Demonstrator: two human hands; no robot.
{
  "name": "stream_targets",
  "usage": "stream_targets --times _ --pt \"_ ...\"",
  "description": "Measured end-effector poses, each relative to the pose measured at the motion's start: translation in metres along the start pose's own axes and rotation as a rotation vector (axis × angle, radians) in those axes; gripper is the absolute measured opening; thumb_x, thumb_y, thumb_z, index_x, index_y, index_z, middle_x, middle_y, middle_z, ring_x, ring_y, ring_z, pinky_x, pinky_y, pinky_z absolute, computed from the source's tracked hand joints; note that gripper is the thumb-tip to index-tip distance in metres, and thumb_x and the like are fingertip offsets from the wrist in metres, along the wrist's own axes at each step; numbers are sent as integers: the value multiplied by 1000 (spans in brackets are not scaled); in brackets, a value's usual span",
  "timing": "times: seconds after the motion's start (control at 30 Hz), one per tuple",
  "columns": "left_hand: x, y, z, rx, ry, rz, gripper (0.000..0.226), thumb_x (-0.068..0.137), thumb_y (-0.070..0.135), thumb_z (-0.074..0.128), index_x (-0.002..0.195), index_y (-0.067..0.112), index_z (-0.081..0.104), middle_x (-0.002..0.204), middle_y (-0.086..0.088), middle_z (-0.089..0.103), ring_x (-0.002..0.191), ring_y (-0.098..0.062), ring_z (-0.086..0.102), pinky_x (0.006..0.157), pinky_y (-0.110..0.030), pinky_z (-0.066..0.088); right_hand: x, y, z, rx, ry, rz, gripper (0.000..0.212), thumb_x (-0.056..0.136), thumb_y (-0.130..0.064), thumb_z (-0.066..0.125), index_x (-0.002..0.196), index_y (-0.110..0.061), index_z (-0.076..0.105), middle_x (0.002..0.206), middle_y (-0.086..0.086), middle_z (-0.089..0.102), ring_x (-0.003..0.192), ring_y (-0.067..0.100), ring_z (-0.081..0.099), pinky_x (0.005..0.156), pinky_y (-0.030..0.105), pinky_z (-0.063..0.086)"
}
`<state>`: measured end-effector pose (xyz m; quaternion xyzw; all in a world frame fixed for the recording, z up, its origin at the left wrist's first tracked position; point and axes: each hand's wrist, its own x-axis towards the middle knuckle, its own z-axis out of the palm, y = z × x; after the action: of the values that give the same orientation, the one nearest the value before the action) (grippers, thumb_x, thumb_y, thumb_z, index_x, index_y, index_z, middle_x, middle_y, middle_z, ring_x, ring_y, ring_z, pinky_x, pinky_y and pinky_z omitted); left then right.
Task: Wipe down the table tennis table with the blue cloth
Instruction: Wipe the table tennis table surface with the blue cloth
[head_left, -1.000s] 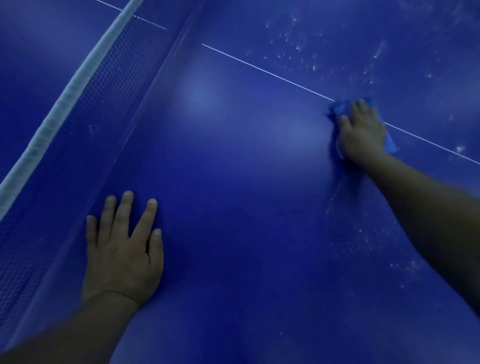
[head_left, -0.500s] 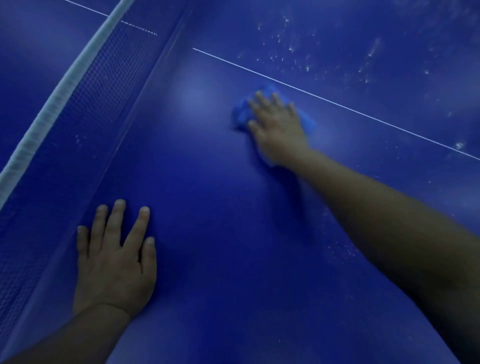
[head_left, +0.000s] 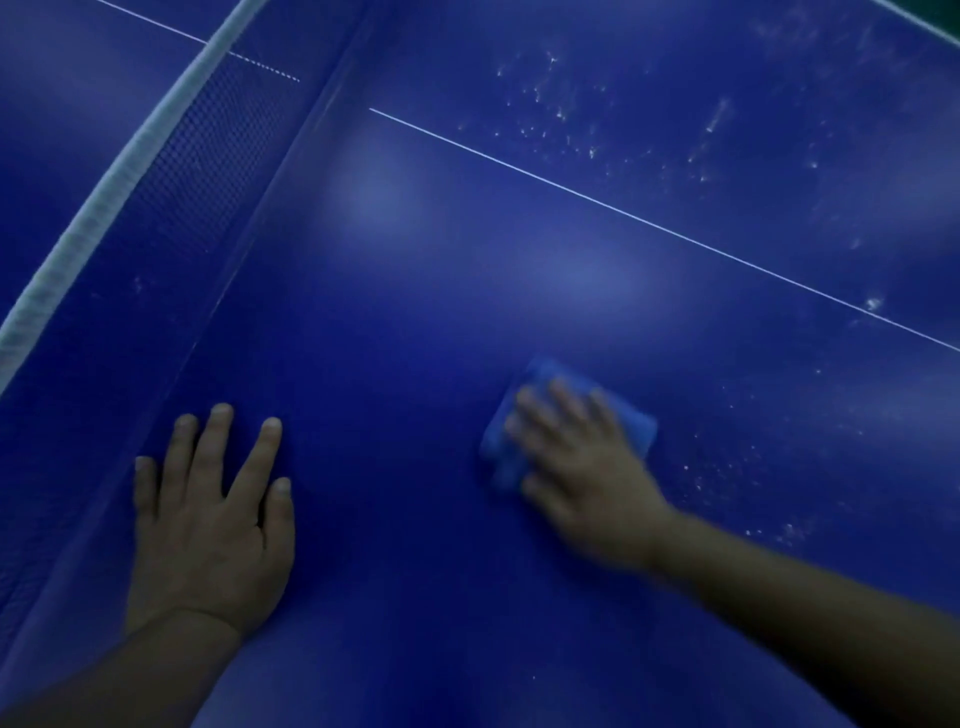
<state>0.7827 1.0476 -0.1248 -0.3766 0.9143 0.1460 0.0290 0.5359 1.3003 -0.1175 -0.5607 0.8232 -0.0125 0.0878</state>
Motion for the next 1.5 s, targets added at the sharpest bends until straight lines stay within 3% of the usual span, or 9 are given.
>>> stream_targets --times 0.13,0.37,0.6,0.7,0.83,0.97,1.07,1.3,1.5 --pt "1 2 -1 19 2 -1 62 98 48 23 154 24 38 164 -12 23 154 -30 8 120 -35 -17 -14 30 -5 -53 -40 -343 54 103 -51 32 152 -28 35 161 2 29 151 32 21 121 48 10" --pt "-1 3 0 13 27 -7 65 97 51 19 156 27 32 167 -7 15 154 -23 -1 119 -32 -21 48 169 -30 82 167 847 74 91 -53 25 154 -16 37 164 3 27 150 33 22 119 56 18" --pt "-2 3 1 -10 11 -15 67 96 52 16 157 28 30 168 -6 14 155 -22 -2 124 -44 -9 -67 -64 20 36 48 -41 57 97 -47 42 151 -30 37 162 0 30 152 32 19 118 59 18" --pt "-3 4 0 -20 19 -14 68 96 52 16 157 27 31 167 -7 14 155 -23 0 124 -45 -9 -78 -43 15 -4 -14 -297 56 97 -49 42 150 -32 37 160 0 35 150 32 25 118 55 19" --pt "-2 4 0 -25 34 -3 67 95 52 17 156 27 32 167 -7 15 154 -24 1 124 -46 -7 -23 82 -3 12 158 432 64 93 -49 34 149 -18 41 156 12 41 141 41 38 110 66 30" --pt "-4 4 1 -14 36 -5 67 95 52 17 157 29 29 168 -5 12 155 -22 -1 124 -45 -8 -8 119 -16 147 180 986 63 101 -49 29 159 -25 24 168 -3 13 154 28 8 122 57 5" --pt "-2 2 1 -12 35 6 65 96 51 20 157 30 27 168 -6 11 155 -22 -1 124 -46 -7 -10 29 2 120 221 779 59 102 -45 34 157 -23 30 166 0 20 152 32 15 121 59 10" --pt "3 -6 -4 -65 -49 54 68 97 51 24 159 24 22 169 -6 6 155 -24 -3 124 -47 -8 -148 -165 40 40 -87 -513 53 101 -51 38 152 -34 37 164 -5 27 154 28 11 122 54 8" --pt "-78 -51 -19 -202 -23 213 67 98 45 27 154 9 35 165 -12 23 154 -26 14 125 -38 5 -67 -28 22 46 113 236 62 97 -48 33 153 -20 38 160 8 34 146 39 31 115 60 23"
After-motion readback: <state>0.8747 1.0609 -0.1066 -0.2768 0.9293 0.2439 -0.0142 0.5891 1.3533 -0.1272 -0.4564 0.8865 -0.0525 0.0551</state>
